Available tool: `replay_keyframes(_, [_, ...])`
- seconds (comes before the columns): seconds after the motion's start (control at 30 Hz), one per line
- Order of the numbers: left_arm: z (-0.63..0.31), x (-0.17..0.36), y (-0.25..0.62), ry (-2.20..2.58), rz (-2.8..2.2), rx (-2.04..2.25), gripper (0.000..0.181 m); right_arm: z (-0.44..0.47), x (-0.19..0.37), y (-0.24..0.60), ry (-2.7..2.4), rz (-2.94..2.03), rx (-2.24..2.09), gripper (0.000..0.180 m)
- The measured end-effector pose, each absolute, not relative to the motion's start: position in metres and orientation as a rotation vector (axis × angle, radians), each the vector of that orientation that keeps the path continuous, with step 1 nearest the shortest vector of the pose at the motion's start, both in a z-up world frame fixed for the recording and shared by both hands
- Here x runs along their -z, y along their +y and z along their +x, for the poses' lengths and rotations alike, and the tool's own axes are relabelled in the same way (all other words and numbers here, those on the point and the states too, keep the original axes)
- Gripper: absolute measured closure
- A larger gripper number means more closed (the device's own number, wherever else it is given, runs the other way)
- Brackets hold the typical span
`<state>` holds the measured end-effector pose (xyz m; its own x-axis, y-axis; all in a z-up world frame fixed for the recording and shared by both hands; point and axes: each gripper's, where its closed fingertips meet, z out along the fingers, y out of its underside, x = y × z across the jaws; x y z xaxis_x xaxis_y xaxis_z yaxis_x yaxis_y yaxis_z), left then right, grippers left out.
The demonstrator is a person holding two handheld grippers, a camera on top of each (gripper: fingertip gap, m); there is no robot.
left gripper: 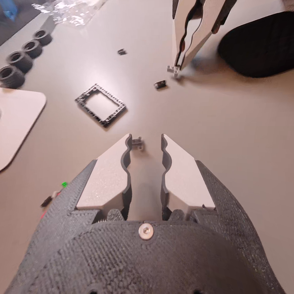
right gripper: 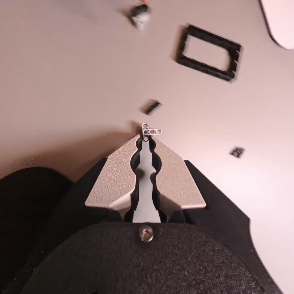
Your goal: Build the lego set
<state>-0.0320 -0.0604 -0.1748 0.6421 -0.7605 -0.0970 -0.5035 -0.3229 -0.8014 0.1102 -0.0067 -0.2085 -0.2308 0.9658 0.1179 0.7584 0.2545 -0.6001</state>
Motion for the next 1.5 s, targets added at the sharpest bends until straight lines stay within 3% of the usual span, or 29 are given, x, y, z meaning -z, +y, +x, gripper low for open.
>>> replay_keyframes(0.03, [-0.025, 0.174, -0.066, 1.012, -1.981, 0.427, 0.147, 0.108, 0.203, -0.030, -2.120, -1.469, -0.648, 0.174])
replay_keyframes(0.17, [0.000, 0.179, -0.083, 1.106, -1.949, 0.611, 0.147, 0.082, 0.201, -0.100, -2.301, -1.214, -0.759, 0.174])
replay_keyframes(0.33, [0.008, 0.194, -0.095, 1.184, -1.975, 0.616, 0.148, 0.047, 0.216, -0.102, -2.476, -1.055, -0.687, 0.173])
replay_keyframes(0.47, [0.005, 0.192, -0.089, 1.143, -1.968, 0.584, 0.148, 0.042, 0.203, -0.074, -2.430, -1.135, -0.662, 0.143])
replay_keyframes(0.6, [0.004, 0.181, -0.076, 1.067, -1.921, 0.528, 0.148, 0.066, 0.167, 0.029, -1.925, -1.494, -0.625, 0.162])
replay_keyframes(0.77, [0.005, 0.164, -0.059, 0.926, -1.878, 0.472, 0.149, 0.120, 0.193, 0.124, -1.556, -1.844, -0.545, 0.165])
replay_keyframes(1.03, [0.006, 0.134, -0.041, 0.605, -1.888, 0.357, 0.147, 0.105, 0.214, 0.136, -1.617, -1.883, -0.546, 0.165])
replay_keyframes(1.17, [0.015, 0.139, -0.043, 0.648, -1.872, 0.359, 0.147, 0.102, 0.217, 0.141, -1.681, -1.875, -0.470, 0.177])
replay_keyframes(1.3, [0.014, 0.154, -0.041, 0.660, -1.898, 0.388, 0.150, 0.100, 0.217, 0.138, -1.757, -1.811, -0.446, 0.177])
replay_keyframes(1.5, [0.028, 0.157, -0.052, 0.725, -1.875, 0.555, 0.161, 0.078, 0.165, 0.021, -1.911, -1.431, -0.779, 0.178])
